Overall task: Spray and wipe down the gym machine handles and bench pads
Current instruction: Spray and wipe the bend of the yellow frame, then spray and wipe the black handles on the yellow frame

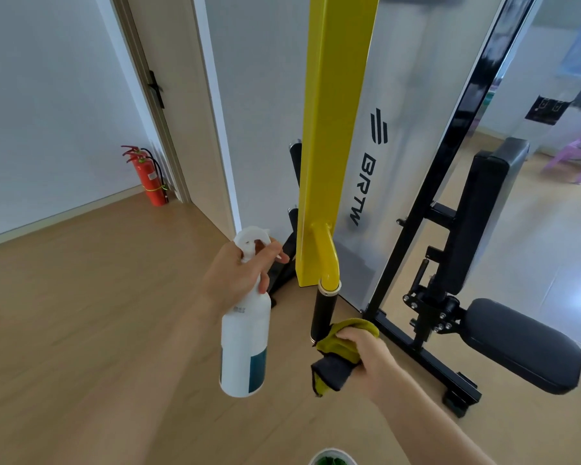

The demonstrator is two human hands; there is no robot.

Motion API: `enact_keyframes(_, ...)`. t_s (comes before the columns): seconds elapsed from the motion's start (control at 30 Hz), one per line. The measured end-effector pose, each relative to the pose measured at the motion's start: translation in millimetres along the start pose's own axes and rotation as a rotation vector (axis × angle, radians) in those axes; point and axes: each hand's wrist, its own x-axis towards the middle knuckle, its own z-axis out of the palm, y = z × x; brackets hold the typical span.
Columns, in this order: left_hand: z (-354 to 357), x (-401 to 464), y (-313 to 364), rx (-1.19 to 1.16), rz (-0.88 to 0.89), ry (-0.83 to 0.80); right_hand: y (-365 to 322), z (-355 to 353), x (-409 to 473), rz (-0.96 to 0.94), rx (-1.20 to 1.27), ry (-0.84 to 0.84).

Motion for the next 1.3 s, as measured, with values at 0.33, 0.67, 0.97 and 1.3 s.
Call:
enact_keyframes(0.33,-17,10,-15,0.03,-0.018,0.144,58,88,-42,0.088,-0.103,-0.231)
enact_keyframes(0.67,-89,75,-55,0.111,0.051,0.002,-18,191,-13,-0.336,-0.266,-0.07)
enact_keyframes(0.97,-110,146,-70,0.158,0.12,-0.255,-56,240,8,-0.336,-0.017,0.18)
enact_keyframes(1.3,-69,184,-68,0.243,0.188,-0.499,-35,235,40,-0.236,0.002,0.273)
